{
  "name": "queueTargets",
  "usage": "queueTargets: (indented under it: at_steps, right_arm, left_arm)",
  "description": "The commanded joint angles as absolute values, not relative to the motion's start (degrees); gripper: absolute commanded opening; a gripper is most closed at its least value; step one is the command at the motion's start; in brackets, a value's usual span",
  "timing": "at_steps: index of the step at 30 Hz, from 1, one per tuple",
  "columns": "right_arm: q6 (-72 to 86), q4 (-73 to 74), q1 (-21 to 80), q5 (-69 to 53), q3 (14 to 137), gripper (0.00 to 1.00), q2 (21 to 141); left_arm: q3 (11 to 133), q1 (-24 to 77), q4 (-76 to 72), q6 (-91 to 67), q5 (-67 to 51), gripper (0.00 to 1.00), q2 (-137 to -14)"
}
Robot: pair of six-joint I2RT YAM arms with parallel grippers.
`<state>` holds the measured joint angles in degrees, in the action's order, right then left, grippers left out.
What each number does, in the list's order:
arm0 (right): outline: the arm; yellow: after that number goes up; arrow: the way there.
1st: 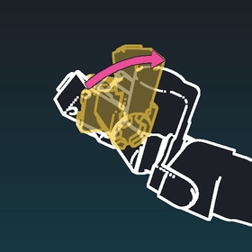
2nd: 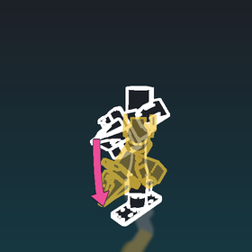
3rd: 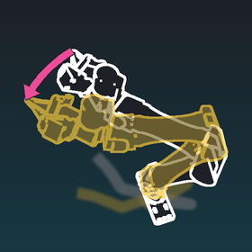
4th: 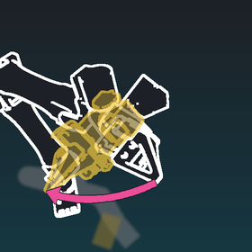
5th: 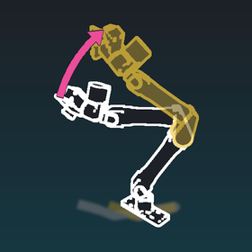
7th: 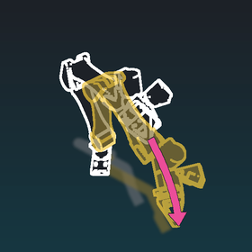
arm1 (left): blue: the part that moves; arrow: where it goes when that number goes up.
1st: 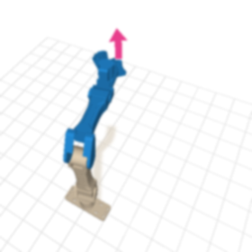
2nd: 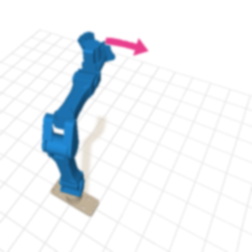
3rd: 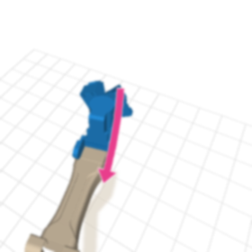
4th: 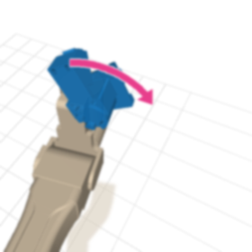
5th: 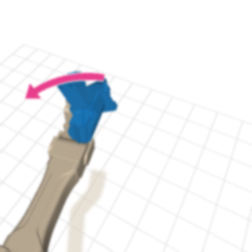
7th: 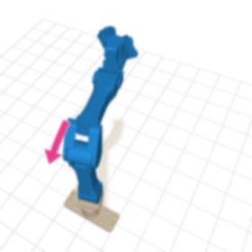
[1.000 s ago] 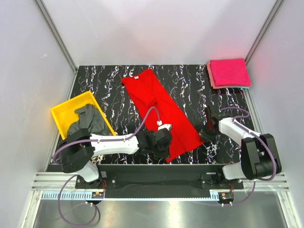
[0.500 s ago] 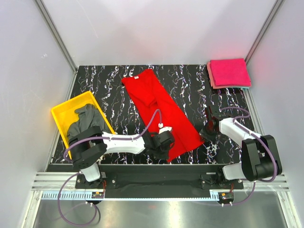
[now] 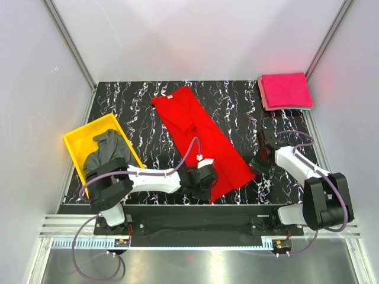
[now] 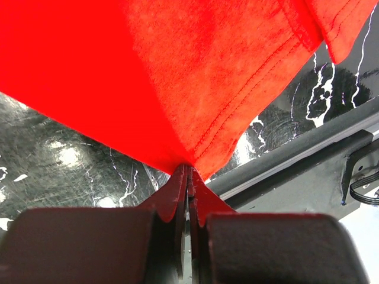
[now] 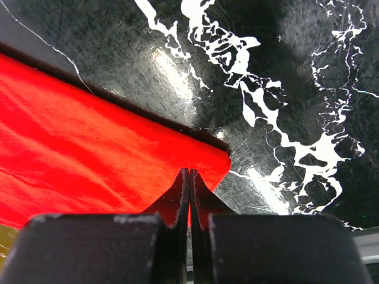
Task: Fold and stack the t-shirts
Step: Fold the tshirt
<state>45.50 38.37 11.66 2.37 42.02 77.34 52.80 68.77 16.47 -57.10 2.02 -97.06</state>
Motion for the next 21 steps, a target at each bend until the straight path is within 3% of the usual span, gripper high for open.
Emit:
queueTargets:
  at_steps: [1,6,21]
  right_arm:
    - [44.82,39.73,11.78,3.86,43.25,0.00,75.06]
    - [44.73,40.42,11.78,8.96,41.31,0.00,76.37]
    - [48.08,36.21,11.95,5.98,36.65,0.00,79.54]
  left_arm:
    - [51.15,69.87,23.82,-57.13,4.13,0.03,-97.30]
    - [50.45,69.79,24.35,-57.74,5.01,0.03,-96.15]
    - [49.84,70.58,23.82,-58.36,4.83,0.03,-95.98]
